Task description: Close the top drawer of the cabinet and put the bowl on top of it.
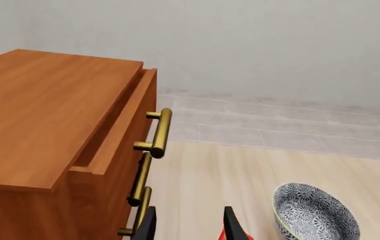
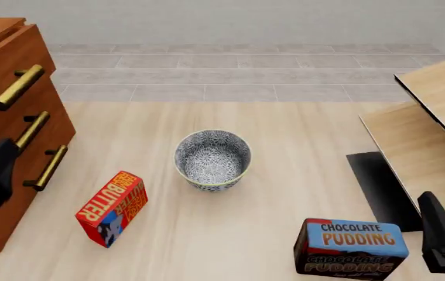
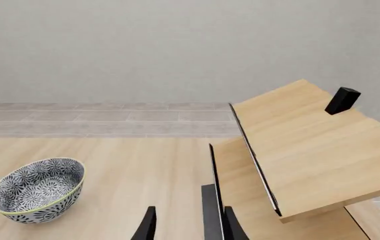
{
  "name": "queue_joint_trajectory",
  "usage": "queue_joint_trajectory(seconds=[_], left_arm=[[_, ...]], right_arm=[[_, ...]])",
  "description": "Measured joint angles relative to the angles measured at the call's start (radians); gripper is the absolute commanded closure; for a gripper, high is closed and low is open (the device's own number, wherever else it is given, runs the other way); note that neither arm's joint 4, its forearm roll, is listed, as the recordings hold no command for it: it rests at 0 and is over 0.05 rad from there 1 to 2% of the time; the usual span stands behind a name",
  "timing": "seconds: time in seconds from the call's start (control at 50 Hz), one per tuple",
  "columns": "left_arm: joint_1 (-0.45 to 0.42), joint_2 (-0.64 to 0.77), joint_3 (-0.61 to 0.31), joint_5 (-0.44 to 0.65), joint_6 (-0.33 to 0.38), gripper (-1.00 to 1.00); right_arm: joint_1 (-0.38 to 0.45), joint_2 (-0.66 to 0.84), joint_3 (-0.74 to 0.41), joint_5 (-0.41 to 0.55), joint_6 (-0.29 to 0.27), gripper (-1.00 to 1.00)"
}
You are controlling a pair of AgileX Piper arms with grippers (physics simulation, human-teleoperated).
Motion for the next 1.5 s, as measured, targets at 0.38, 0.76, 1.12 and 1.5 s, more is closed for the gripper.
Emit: queue_joint_trajectory(seconds=[0.38,0.76,1.12,1.5], left_arm=[[0.025,0.186,-0.019,-0.135,0.01,-1.0],[0.072,0.307,-0.029,-0.238,0.015,-1.0],[0.134,0.316,-0.031,-0.259,0.021,-1.0],[0.187,0.337,-0.032,-0.283,-0.003,-1.0]], right_arm=[[0.0,0.0,0.0,0.0,0.0,-1.0],[0.0,0.0,0.0,0.0,0.0,-1.0],[0.0,0.0,0.0,0.0,0.0,-1.0],[0.0,0.0,0.0,0.0,0.0,-1.0]])
